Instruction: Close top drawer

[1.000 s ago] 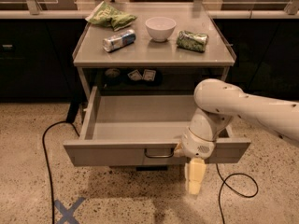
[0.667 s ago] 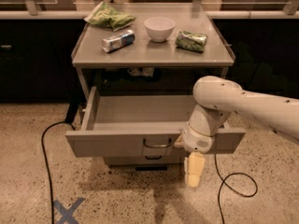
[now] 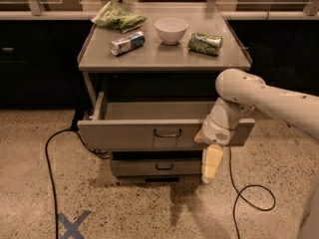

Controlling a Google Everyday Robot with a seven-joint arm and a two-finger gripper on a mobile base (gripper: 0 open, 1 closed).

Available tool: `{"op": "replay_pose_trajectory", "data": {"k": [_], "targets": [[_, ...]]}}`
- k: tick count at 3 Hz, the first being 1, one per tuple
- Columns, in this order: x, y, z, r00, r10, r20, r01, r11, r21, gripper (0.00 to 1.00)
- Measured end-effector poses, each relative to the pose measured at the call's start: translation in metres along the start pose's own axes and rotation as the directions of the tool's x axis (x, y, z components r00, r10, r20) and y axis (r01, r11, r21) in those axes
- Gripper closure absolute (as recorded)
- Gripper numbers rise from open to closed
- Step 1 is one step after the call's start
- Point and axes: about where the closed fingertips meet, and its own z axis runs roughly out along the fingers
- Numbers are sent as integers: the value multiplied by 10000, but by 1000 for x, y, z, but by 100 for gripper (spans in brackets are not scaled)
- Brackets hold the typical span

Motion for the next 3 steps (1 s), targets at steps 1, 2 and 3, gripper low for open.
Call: {"op": "replay_pose_trajectory", "data": {"k": [1,2,3], "targets": [[-1,-5,0,10000,-27,-12,27,10000,-34,0],[-4,-29,-7,9999,74,-114,-75,9999,-100,0],[-8,-73,-18,9986,418,-329,-422,9990,-112,0]]}}
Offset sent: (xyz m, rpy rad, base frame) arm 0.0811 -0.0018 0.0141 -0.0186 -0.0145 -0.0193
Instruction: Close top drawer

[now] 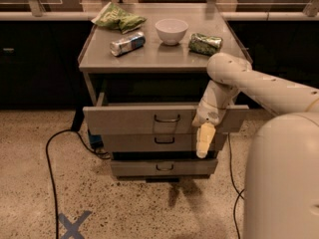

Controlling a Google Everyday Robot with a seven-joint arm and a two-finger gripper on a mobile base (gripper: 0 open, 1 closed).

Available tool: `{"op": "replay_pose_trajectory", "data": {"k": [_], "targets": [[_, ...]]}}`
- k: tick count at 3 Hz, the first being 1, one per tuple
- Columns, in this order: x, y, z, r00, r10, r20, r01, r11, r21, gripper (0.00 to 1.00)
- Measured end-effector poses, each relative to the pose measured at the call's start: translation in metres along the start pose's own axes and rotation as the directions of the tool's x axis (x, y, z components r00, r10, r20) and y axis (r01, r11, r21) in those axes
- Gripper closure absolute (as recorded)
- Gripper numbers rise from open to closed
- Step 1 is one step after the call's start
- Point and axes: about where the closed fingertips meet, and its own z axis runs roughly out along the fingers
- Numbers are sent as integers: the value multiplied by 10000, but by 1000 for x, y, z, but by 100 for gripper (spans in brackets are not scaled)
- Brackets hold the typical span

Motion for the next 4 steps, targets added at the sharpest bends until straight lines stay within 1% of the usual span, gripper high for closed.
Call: {"op": "replay_pose_trajectory", "data": {"k": [1,2,3,4], "targets": [[-7,-19,-21,9998,-42,197,30,9984,565,0],[-7,-20,-20,9998,-40,204,29,9985,544,0],[-10,-28,-12,9999,83,74,-89,9972,741,0],[-2,-59,-18,9970,768,-43,-750,9834,1655,0]]}}
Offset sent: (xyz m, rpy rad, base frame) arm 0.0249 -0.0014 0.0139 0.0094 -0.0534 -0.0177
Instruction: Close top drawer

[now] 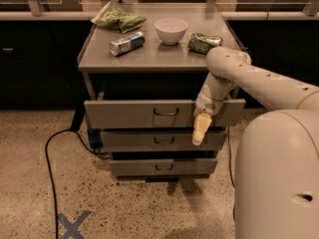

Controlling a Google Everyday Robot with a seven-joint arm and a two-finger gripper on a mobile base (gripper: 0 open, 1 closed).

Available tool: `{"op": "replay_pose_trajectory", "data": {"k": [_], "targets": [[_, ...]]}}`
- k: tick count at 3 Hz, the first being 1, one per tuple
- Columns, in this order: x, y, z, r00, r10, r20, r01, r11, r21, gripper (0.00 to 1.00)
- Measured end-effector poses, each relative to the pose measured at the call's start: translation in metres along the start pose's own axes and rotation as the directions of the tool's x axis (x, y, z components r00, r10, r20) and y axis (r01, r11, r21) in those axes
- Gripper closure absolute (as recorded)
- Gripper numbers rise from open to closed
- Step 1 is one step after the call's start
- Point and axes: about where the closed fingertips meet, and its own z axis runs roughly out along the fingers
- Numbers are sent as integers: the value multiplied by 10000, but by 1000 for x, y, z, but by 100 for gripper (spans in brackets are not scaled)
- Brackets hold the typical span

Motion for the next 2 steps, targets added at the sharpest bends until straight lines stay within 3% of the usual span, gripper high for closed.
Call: {"op": "replay_pose_trajectory", "data": {"k": [1,2], "targets": [[6,-36,-8,9976,670,-193,-651,9940,877,0],[11,-66,-19,9939,1104,2,-1094,9848,1350,0]]}}
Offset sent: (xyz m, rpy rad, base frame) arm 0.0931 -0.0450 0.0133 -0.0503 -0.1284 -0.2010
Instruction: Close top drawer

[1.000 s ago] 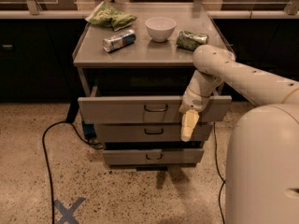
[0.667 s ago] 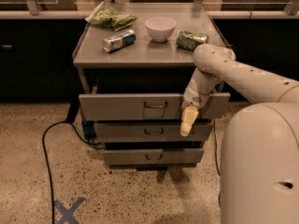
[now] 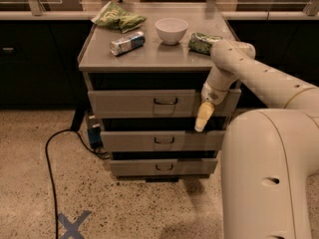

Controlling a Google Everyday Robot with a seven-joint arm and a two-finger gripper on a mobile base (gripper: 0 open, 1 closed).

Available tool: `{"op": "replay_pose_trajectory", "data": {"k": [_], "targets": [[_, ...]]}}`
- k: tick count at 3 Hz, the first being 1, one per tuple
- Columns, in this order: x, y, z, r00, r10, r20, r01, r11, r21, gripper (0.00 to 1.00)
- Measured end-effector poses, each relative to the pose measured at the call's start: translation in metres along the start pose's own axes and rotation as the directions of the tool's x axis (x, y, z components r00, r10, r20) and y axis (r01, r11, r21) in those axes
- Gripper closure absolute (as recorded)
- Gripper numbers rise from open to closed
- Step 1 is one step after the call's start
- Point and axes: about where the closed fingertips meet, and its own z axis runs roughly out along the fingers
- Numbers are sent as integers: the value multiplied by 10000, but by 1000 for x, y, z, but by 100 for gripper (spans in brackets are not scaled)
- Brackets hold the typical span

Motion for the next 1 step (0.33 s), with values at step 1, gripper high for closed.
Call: {"op": "replay_pose_trajectory", "data": {"k": [1], "targets": [[0,0,0,10000,0,0,0,10000,0,0]]}}
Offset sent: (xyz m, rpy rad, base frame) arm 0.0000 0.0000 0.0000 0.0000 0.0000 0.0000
